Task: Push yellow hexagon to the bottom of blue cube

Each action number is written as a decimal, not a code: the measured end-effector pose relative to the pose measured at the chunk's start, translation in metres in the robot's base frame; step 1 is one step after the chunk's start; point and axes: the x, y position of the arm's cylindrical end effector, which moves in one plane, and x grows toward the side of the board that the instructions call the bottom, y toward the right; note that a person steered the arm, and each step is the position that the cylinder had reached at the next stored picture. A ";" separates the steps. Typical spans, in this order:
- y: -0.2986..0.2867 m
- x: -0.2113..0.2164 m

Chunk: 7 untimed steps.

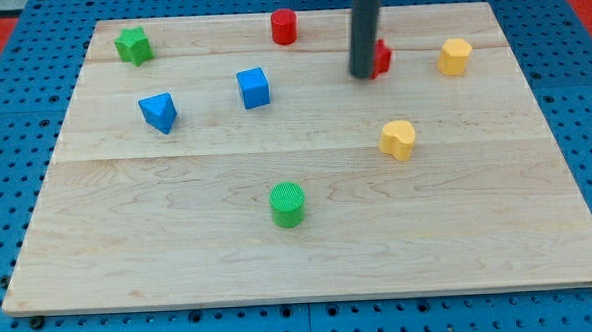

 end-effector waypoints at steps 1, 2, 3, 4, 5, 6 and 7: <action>0.061 -0.028; 0.056 -0.036; 0.028 -0.008; -0.007 -0.026; 0.013 -0.043; 0.061 -0.045; 0.085 -0.033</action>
